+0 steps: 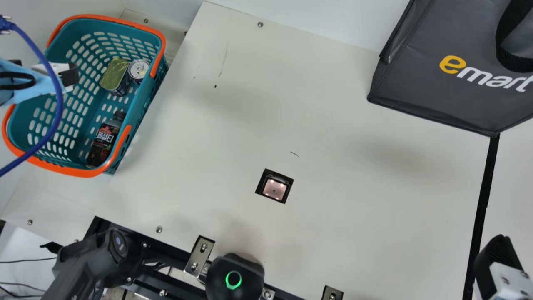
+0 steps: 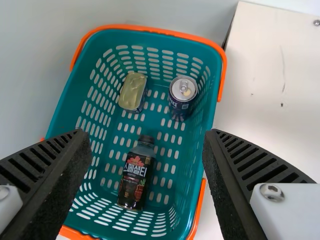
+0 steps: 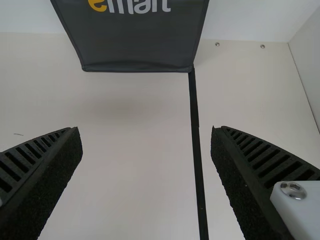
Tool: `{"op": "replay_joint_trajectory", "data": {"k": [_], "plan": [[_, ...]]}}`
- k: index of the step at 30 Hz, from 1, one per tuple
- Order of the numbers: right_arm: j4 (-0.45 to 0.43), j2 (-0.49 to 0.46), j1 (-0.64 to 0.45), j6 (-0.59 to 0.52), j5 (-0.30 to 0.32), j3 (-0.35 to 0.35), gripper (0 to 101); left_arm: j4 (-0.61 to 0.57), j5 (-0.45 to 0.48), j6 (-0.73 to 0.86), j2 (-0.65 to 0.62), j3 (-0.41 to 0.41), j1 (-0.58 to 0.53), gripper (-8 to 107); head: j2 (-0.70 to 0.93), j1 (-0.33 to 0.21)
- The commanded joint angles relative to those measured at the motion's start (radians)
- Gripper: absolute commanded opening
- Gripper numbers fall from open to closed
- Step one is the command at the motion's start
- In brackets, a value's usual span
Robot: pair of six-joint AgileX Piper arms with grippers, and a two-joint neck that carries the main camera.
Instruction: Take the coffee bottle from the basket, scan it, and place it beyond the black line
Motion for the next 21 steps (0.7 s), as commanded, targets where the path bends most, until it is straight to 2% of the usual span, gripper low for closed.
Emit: {"op": "replay_joint_trajectory", "data": {"k": [1,21], "plan": [[0.000,0.000,0.000,0.000,0.000,0.000,91,0.007,0.000,0.001,0.011,0.004,-0.001,90,0.002,-0.026],[0.000,0.000,0.000,0.000,0.000,0.000,91,0.120,-0.052,-0.053,0.160,0.012,-0.059,90,0.002,-0.026]]}}
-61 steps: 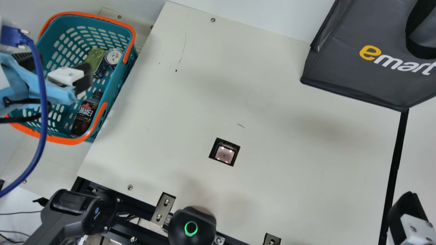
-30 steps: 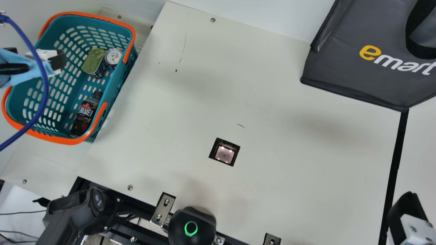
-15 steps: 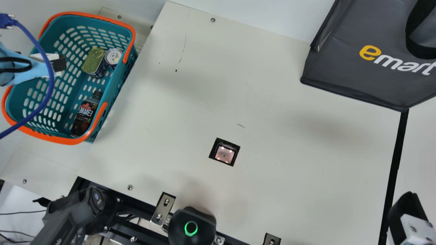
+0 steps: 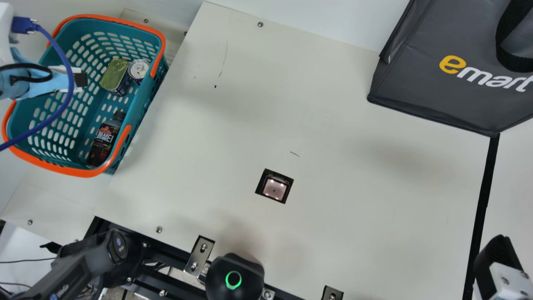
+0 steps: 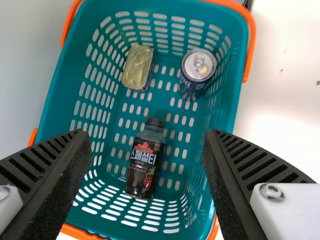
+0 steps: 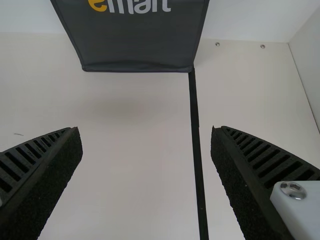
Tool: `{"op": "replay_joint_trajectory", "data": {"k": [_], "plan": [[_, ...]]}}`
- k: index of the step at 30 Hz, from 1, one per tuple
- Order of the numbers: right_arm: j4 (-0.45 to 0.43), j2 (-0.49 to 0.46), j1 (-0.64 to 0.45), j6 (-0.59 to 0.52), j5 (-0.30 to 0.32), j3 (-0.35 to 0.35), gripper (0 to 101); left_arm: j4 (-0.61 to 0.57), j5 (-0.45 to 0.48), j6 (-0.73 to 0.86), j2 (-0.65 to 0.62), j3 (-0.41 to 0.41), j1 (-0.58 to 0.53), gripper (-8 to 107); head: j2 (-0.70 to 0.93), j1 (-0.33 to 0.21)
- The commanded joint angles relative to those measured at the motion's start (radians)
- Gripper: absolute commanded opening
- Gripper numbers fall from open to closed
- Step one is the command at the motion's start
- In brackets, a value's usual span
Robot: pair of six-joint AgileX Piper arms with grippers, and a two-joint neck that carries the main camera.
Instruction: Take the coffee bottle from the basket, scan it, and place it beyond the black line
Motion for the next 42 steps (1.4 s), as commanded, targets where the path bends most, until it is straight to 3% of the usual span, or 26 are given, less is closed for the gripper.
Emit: {"op": "replay_joint_trajectory", "data": {"k": [1,16,42], "plan": [[0.000,0.000,0.000,0.000,0.000,0.000,91,0.008,-0.012,-0.003,0.015,0.004,-0.004,90,0.002,-0.026],[0.000,0.000,0.000,0.000,0.000,0.000,91,0.014,-0.124,0.048,0.152,0.035,-0.002,90,0.002,-0.026],[0.000,0.000,0.000,0.000,0.000,0.000,91,-0.118,-0.236,0.376,0.343,0.109,0.100,90,0.002,-0.026]]}}
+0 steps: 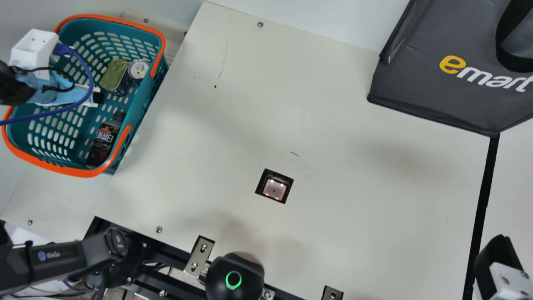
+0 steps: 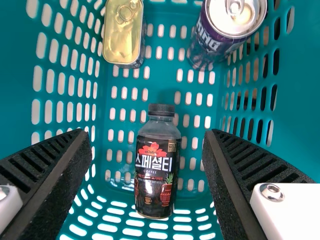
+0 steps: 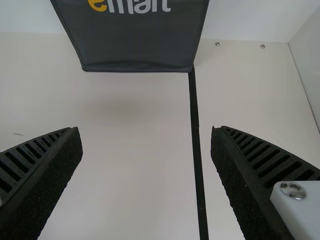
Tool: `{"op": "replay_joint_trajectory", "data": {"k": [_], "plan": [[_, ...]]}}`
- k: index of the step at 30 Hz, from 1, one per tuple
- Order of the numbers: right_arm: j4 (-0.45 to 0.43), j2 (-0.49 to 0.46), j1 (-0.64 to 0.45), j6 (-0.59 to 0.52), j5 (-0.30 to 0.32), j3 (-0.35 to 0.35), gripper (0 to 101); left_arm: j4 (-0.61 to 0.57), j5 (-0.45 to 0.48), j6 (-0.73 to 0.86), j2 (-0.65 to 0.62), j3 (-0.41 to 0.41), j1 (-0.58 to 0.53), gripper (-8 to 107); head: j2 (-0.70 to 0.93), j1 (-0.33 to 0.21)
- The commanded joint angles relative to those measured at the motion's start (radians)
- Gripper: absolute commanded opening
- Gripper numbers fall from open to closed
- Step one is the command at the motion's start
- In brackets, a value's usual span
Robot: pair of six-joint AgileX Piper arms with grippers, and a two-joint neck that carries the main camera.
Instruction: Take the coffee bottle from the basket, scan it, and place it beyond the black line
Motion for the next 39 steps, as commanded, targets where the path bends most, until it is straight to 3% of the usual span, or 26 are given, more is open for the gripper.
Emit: {"op": "replay_joint_trajectory", "data": {"k": [1,39], "plan": [[0.000,0.000,0.000,0.000,0.000,0.000,91,-0.004,-0.010,0.030,0.011,0.005,0.005,90,0.002,-0.027],[0.000,0.000,0.000,0.000,0.000,0.000,91,-0.094,-0.364,0.230,0.245,0.152,-0.072,90,0.002,-0.027]]}}
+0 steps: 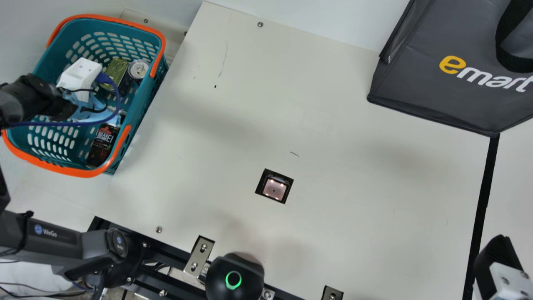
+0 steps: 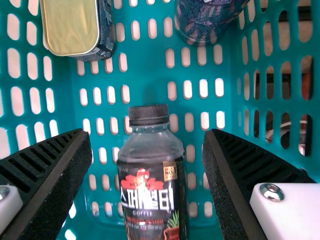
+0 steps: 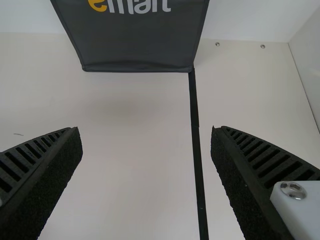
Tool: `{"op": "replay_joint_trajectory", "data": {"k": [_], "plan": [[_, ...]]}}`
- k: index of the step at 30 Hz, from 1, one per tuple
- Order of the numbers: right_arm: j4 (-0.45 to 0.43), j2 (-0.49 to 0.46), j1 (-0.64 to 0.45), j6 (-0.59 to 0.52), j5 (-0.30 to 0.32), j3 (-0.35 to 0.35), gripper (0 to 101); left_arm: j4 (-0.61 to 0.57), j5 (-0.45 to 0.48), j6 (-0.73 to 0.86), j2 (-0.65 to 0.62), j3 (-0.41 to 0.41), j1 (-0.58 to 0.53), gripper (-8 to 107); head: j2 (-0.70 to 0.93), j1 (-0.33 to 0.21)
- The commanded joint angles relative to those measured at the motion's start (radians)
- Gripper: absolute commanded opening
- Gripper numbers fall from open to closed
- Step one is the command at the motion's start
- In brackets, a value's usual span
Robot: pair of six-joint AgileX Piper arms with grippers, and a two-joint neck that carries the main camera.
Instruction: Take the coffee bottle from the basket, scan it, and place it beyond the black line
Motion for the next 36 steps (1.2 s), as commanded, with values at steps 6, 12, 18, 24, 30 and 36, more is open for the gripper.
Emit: {"op": "replay_joint_trajectory", "data": {"k": [6,12,18,24,30,36], "plan": [[0.000,0.000,0.000,0.000,0.000,0.000,91,-0.012,-0.068,0.012,0.060,0.000,-0.010,90,0.002,-0.026],[0.000,0.000,0.000,0.000,0.000,0.000,91,-0.010,-0.113,0.002,0.104,-0.006,-0.012,90,0.002,-0.026],[0.000,0.000,0.000,0.000,0.000,0.000,91,0.009,-0.156,-0.057,0.147,-0.017,-0.019,90,0.002,-0.026],[0.000,0.000,0.000,0.000,0.000,0.000,91,0.053,-0.177,-0.166,0.183,-0.036,-0.031,90,0.002,-0.026],[0.000,0.000,0.000,0.000,0.000,0.000,91,0.091,-0.169,-0.262,0.204,-0.059,-0.051,90,0.002,-0.026],[0.000,0.000,0.000,0.000,0.000,0.000,91,0.109,-0.149,-0.310,0.207,-0.063,-0.070,90,0.002,-0.026]]}}
